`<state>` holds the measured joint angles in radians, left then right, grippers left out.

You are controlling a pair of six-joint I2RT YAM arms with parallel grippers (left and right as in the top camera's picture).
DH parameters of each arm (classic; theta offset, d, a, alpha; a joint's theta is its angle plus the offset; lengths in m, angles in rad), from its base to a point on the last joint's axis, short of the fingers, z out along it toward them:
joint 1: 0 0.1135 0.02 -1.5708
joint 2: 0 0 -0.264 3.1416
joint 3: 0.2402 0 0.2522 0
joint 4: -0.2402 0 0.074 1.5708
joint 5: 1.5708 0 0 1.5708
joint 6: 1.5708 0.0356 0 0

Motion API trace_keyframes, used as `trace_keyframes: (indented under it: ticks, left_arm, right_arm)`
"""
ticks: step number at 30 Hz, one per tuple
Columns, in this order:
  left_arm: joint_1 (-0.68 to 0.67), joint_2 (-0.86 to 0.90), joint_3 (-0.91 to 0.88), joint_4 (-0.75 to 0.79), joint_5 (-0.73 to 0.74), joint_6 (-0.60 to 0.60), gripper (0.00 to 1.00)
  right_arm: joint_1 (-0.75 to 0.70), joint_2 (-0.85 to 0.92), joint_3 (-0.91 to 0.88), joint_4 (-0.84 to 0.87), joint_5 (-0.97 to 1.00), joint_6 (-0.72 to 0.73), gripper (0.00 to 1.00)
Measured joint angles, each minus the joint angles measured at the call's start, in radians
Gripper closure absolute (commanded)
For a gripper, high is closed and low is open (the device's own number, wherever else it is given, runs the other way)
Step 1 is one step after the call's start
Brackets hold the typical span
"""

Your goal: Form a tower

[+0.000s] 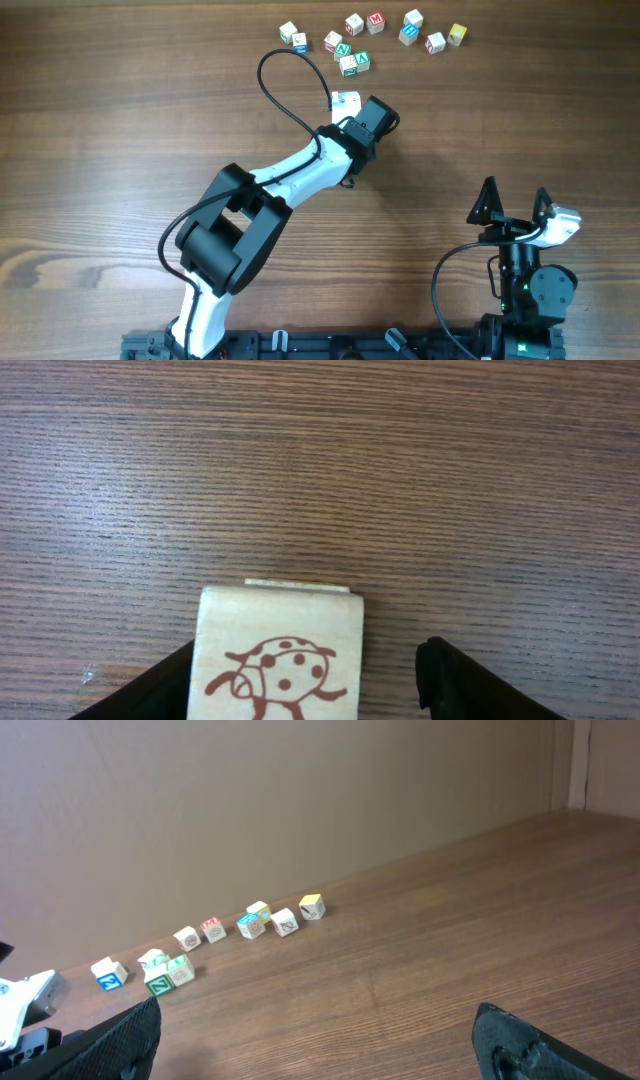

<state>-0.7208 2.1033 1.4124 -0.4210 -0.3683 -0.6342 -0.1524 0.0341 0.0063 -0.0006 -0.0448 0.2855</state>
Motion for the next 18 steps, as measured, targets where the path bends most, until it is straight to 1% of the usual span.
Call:
trace_keyframes:
  ticks: [5,11,18]
  left_arm:
    - [0.000,0.000,0.000,0.000,0.000,0.000,0.36]
    - [0.001,0.000,0.000,0.000,0.000,0.000,0.44]
    - [0.008,0.000,0.000,-0.001,0.000,0.000,0.45]
  right_arm:
    - [0.000,0.000,0.000,0.000,0.000,0.000,0.00]
    - [0.000,0.000,0.000,0.000,0.000,0.000,0.00]
    - [0.000,0.000,0.000,0.000,0.000,0.000,0.01]
